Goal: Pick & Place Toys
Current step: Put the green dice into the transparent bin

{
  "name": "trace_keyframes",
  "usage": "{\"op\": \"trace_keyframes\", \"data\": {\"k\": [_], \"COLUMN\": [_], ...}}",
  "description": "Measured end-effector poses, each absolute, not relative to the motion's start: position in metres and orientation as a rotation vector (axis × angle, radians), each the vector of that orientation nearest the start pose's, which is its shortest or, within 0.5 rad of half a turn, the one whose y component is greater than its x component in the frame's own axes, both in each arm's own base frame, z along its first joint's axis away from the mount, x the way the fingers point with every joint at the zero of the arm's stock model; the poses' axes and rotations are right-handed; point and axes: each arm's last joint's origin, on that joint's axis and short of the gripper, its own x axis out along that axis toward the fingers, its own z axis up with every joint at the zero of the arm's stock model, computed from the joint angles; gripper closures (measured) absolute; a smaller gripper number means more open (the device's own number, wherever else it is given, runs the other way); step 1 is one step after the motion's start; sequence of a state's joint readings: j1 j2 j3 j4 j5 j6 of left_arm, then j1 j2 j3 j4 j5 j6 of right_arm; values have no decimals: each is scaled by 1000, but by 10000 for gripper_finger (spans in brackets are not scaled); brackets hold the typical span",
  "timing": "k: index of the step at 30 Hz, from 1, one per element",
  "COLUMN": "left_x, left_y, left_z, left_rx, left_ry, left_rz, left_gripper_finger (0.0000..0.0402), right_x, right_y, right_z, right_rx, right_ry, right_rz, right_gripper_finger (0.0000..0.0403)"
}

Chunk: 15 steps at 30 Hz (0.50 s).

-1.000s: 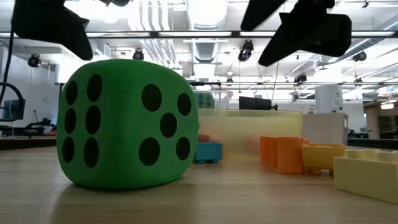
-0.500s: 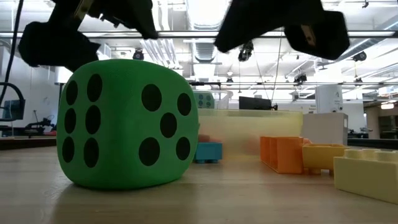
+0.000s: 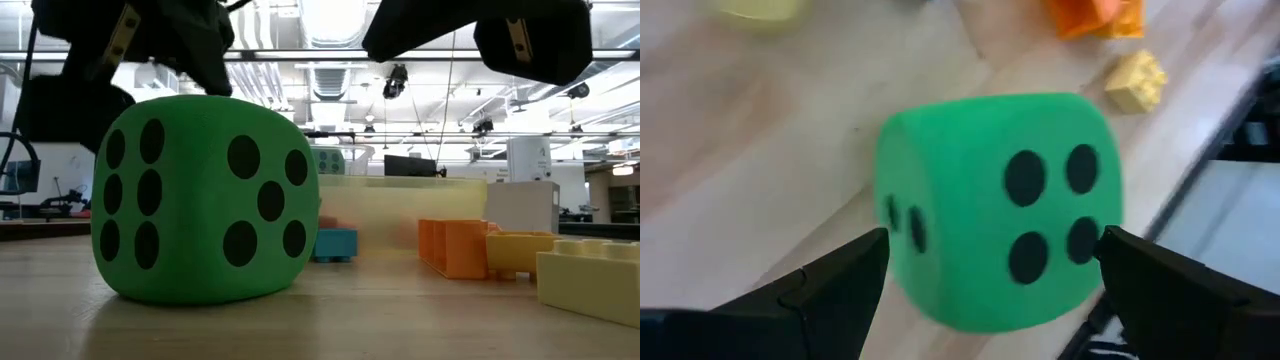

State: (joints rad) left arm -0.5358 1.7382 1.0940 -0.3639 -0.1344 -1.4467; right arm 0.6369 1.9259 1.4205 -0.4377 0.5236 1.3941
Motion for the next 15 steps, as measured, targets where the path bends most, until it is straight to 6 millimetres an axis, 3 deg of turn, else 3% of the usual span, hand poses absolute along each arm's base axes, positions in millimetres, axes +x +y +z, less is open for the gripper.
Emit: {"op": "trace_keyframes", "data": {"k": [9, 15], "left_x": [299, 294], "left_y": [-173, -168], "left_z": [164, 153], "left_rx": [-1032, -1043], "left_ry": [897, 892], "left_rz": [237, 237], "left_gripper_finger": [49, 49], "right_x": [330, 328], "right_y": [240, 241], "right_z": [215, 221], "right_rx": [808, 813], "right_ry": [685, 678], "right_rz": [-402, -389], "right_gripper_finger": [391, 391]}}
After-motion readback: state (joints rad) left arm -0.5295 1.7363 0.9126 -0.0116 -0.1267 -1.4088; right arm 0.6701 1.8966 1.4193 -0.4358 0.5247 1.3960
